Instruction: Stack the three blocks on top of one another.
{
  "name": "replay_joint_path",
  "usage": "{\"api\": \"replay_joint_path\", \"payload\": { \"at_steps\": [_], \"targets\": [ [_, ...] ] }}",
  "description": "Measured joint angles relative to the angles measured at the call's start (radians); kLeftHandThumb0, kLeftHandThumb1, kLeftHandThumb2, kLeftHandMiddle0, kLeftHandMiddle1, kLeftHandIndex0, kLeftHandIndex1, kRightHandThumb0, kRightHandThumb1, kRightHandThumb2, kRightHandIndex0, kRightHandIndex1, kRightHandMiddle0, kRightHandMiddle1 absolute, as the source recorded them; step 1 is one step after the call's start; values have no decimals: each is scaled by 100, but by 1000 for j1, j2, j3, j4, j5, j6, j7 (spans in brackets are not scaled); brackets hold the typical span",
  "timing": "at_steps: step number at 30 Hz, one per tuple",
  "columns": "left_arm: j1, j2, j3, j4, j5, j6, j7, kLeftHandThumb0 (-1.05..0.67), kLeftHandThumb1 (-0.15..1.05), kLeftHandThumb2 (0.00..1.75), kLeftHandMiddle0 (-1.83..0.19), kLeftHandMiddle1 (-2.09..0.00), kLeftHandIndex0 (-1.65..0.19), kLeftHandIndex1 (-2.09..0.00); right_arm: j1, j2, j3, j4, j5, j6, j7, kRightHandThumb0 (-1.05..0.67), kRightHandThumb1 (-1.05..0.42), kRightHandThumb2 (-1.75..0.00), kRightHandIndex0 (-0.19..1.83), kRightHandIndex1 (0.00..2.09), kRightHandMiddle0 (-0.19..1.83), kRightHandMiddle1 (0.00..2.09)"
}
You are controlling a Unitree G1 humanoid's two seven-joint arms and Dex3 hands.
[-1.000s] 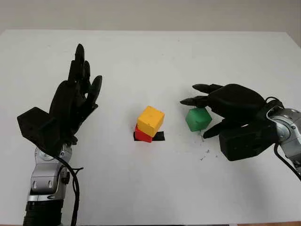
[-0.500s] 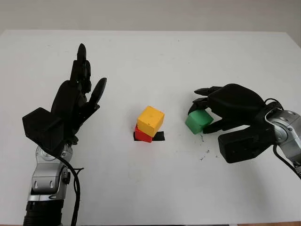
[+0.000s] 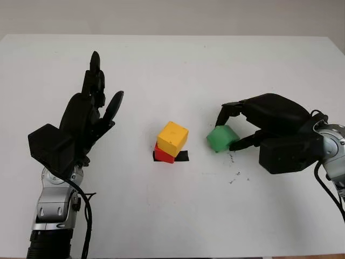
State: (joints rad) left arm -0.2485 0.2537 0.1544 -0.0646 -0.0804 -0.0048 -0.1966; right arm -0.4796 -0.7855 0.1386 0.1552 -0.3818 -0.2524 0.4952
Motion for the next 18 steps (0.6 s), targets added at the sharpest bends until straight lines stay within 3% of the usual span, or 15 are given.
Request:
{"api": "replay_joint_path", "payload": {
  "at_steps": [7, 18],
  "targets": [
    [0, -1, 0, 1, 0, 0, 0, -75, 105, 42, 19, 0, 19, 0, -76, 17, -34, 29, 102, 42, 54, -42, -94, -5, 45, 7, 44, 131],
    [0, -6, 0, 2, -9, -3, 3, -75, 105, 47, 19, 0, 19, 0, -191, 52, -101, 30, 255, 72, 87, -35, -90, -5, 47, 7, 53, 118]
  ]
}}
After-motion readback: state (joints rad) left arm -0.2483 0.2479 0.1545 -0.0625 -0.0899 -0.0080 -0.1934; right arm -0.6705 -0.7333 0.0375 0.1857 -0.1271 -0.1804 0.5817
